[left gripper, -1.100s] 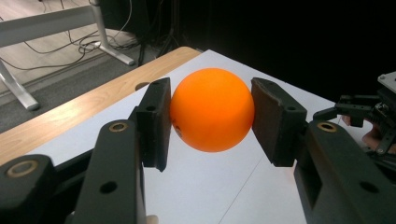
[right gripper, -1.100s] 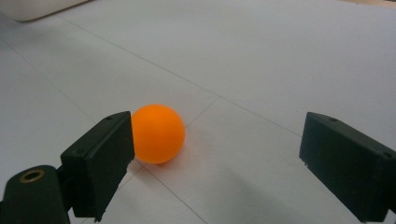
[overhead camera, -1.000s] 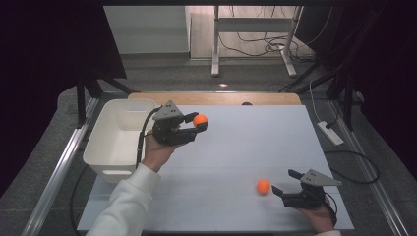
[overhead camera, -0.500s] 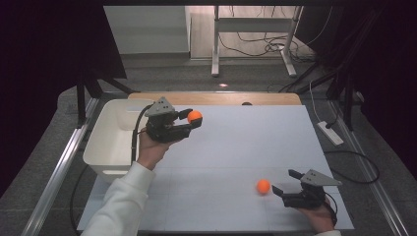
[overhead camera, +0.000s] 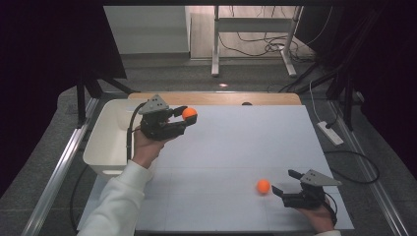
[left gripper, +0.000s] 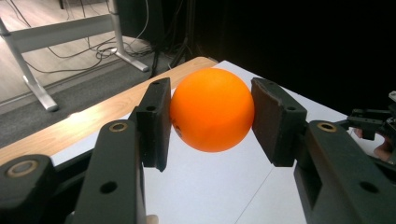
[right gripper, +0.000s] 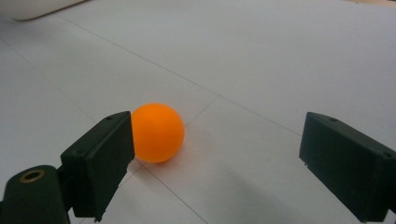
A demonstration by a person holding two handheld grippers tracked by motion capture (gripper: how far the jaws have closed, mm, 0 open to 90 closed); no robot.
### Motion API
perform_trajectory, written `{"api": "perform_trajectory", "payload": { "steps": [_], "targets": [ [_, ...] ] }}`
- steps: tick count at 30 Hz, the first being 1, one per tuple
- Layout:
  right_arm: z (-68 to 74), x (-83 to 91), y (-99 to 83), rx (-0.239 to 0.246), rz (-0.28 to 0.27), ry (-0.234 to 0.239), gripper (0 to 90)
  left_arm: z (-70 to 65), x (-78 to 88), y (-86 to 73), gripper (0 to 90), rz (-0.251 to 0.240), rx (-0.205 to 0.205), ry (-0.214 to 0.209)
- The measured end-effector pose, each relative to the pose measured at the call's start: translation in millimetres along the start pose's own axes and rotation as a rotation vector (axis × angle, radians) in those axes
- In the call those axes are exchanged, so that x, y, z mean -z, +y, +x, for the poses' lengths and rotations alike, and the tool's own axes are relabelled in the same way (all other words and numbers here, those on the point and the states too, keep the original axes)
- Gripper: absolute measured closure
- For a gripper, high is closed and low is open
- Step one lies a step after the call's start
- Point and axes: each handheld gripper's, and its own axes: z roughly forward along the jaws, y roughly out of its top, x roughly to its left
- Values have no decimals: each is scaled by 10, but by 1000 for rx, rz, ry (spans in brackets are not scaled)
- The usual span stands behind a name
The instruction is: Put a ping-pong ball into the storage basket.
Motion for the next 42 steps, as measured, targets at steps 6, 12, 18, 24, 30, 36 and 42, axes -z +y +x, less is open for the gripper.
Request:
{"api": "perform_trajectory", "payload": {
  "steps": [6, 12, 18, 24, 30, 36, 42],
  "targets": [
    [-4, 3, -2, 1, 1, -1, 99, 41, 53, 12, 511, -12, 6, 7],
    [1, -1, -2, 1, 1, -1, 99, 77, 91, 19, 511, -12, 4, 24],
    [2, -2, -2, 2, 1, 1, 99, 108, 148, 40, 510, -23, 6, 36],
    [1, 0, -3, 2, 1, 0, 99, 144, 182, 40, 510, -25, 10, 48],
    [3, 0, -3, 3, 2, 0, 99, 202, 235, 29, 511, -18, 8, 73],
    [2, -1, -3, 2, 3, -1, 100, 279, 298, 8, 510, -16, 18, 99],
    [3, -3, -3, 3, 6, -1, 100, 314, 326, -3, 510, -10, 16, 118]
  ]
}}
